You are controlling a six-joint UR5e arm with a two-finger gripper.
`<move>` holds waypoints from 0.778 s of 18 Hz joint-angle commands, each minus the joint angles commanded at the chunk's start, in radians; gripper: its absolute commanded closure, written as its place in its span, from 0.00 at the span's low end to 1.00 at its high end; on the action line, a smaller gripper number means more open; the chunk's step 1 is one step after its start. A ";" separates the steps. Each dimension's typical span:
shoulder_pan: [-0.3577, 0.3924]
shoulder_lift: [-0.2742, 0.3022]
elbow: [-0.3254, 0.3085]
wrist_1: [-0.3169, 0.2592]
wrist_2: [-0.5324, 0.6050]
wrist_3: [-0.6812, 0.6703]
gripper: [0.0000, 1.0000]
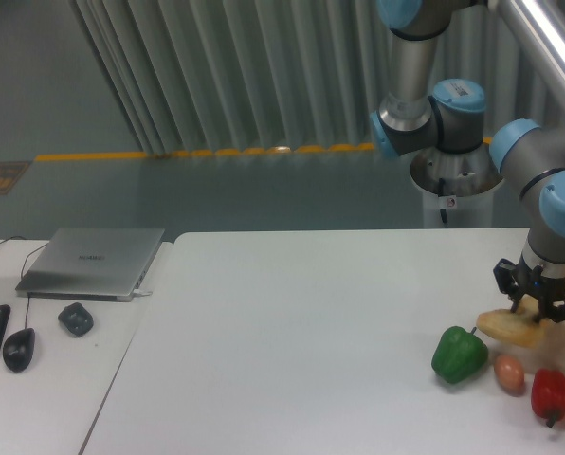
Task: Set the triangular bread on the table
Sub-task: 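Lower the triangular bread onto the table and open the gripper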
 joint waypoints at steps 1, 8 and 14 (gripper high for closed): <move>-0.002 0.003 0.000 0.019 -0.002 0.000 0.00; -0.003 0.009 0.034 0.046 0.003 -0.002 0.00; -0.003 0.029 0.038 0.094 0.003 0.044 0.00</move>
